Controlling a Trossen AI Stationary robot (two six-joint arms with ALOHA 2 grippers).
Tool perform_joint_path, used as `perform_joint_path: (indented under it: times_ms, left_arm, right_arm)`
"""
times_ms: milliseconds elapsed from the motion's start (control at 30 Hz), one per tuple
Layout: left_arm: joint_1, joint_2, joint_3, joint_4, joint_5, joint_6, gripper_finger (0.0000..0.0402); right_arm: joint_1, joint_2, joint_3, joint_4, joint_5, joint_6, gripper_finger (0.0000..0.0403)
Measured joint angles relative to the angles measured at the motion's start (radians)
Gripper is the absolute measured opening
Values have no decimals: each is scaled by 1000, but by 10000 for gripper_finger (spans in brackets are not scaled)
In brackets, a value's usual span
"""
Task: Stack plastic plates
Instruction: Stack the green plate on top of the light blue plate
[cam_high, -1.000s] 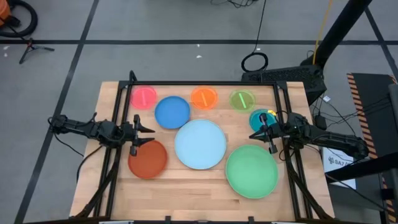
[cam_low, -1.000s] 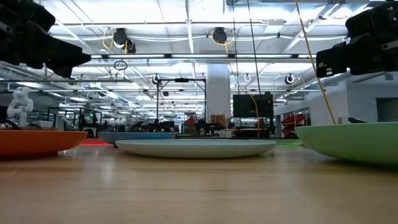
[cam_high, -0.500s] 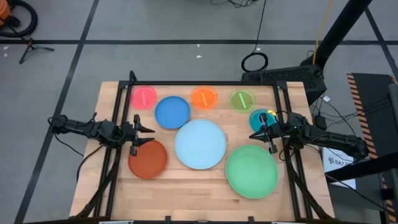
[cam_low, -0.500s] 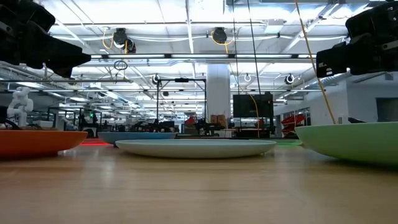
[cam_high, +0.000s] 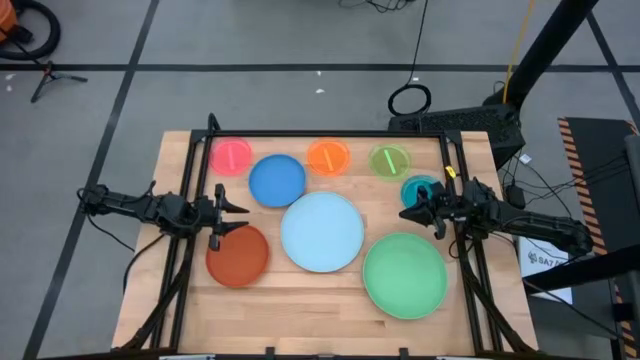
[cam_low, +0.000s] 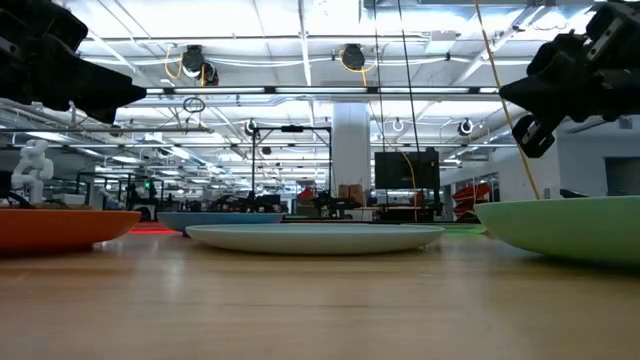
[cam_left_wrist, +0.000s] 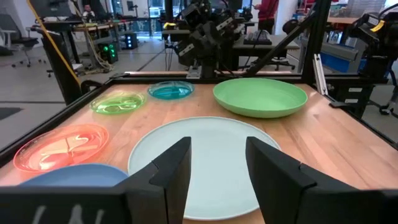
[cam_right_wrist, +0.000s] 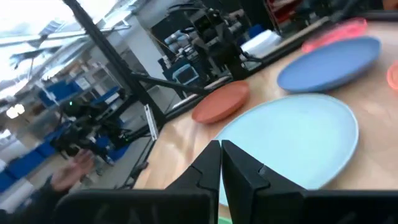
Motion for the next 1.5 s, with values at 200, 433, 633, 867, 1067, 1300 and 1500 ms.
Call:
perform_joint_path:
  times_ms: [200, 433, 633, 867, 1067, 1300, 1500]
  left_arm:
    - [0, 0, 0, 3, 0, 11, 159]
    - [0, 0, 0, 245, -1, 110, 159]
    - [3, 0, 0, 467, -9, 20, 159]
    - [3, 0, 0, 577, -10, 80, 159]
    - [3, 0, 0, 576, -10, 109, 159]
    - [3, 0, 0, 563, -10, 188, 159]
    - [3, 0, 0, 506, -49, 209, 159]
  right_arm:
    - [0, 8, 1, 83, 45, 13, 11]
    - [-13, 90, 37, 32, 178, -6, 11]
    - [-14, 240, 103, 52, 177, -68, 11]
    - [-13, 403, 175, 44, 173, -180, 11]
    - [-6, 524, 252, 45, 121, -273, 11]
    - [38, 626, 333, 12, 121, -390, 11]
    - [115, 677, 419, -169, 121, -434, 11]
